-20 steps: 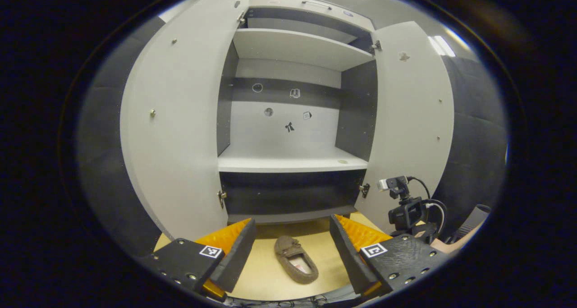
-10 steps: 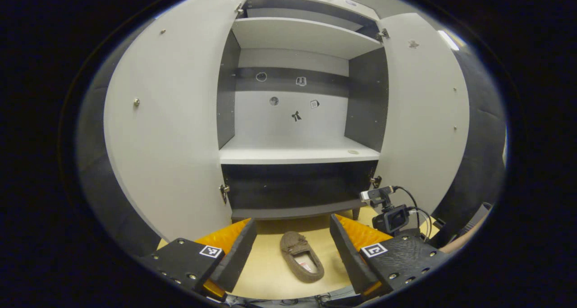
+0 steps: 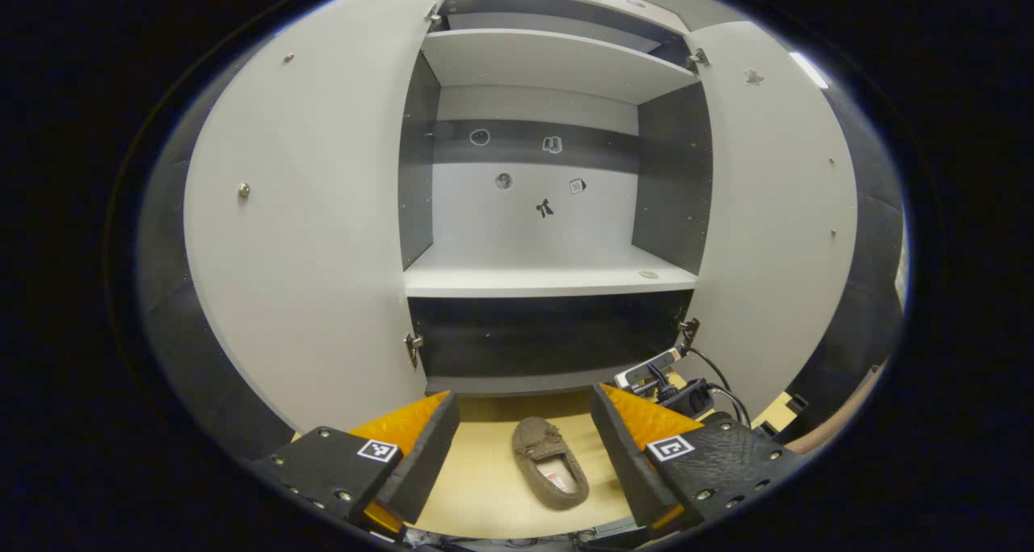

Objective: Grab one shoe with the right hand and put it into the shoe cabinet, grab the other shoe with the left hand and put it into the shoe cabinet; then close the right door with the right hand and the left door with the left hand.

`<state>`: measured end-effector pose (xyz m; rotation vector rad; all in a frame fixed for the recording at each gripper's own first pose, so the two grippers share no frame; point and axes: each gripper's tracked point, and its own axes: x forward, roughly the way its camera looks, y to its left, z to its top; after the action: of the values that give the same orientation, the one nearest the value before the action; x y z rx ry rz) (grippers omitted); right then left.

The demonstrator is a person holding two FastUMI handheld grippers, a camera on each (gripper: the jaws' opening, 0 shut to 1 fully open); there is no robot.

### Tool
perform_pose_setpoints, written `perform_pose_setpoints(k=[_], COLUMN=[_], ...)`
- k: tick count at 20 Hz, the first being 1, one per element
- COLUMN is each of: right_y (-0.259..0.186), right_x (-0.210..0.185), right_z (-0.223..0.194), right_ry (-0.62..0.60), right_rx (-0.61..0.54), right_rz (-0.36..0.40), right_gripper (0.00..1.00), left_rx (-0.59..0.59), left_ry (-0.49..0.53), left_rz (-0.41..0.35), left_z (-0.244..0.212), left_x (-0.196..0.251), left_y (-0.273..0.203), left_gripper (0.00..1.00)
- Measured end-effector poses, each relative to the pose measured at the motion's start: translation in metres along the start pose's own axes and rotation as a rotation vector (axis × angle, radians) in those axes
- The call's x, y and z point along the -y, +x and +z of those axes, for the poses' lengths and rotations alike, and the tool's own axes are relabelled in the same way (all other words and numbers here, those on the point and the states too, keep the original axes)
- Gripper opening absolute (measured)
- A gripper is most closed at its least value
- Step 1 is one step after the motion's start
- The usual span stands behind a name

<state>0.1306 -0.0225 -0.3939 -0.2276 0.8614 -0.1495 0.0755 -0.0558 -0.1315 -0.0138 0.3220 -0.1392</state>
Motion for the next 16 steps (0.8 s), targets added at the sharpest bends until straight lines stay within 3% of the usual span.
perform_pose_setpoints(k=[1,2,3,5,6,7,10,11,12,15,16], right_y=[0.001,0.001,-0.006,-0.004,-0.005,-0.008,-0.012,-0.012,-0.013,-0.017,-0.018], right_x=[0.001,0.003,-0.002,-0.002,-0.001,-0.002,-0.002,-0.003,-0.003,-0.008,-0.007], right_z=[-0.002,0.0,0.002,0.004,0.002,0.0,-0.001,-0.001,0.001,0.006,0.007], right_ry=[-0.005,0.004,0.013,0.003,0.011,0.021,0.04,0.041,0.041,0.061,0.079], right_rx=[-0.003,0.008,0.005,0.003,-0.004,-0.017,-0.027,-0.027,-0.023,-0.016,-0.014], right_rz=[0.005,-0.003,0.011,0.056,0.078,0.102,0.131,0.139,0.15,0.197,0.204], right_gripper=[0.32,0.33,0.19,0.11,0.11,0.05,0.05,0.02,0.05,0.05,0.05], left_rx=[0.003,0.005,0.005,0.011,0.014,0.015,0.007,0.007,0.007,0.018,0.02], left_ry=[-0.002,-0.005,-0.008,-0.012,-0.014,-0.015,-0.02,-0.018,-0.018,-0.019,-0.016], left_rz=[0.002,0.001,0.001,0.0,-0.002,-0.006,-0.024,-0.025,-0.026,-0.031,-0.029], left_z=[0.0,0.0,-0.001,-0.001,-0.001,-0.003,-0.009,-0.011,-0.011,-0.011,-0.01], left_x=[0.0,0.0,0.0,0.001,0.002,0.004,0.01,0.009,0.009,0.006,0.004], left_y=[0.0,0.0,-0.001,-0.002,-0.003,-0.004,-0.008,-0.01,-0.01,-0.013,-0.013], left_gripper=[0.95,1.0,0.95,0.95,1.0,0.95,0.95,1.0,0.95,0.95,1.0])
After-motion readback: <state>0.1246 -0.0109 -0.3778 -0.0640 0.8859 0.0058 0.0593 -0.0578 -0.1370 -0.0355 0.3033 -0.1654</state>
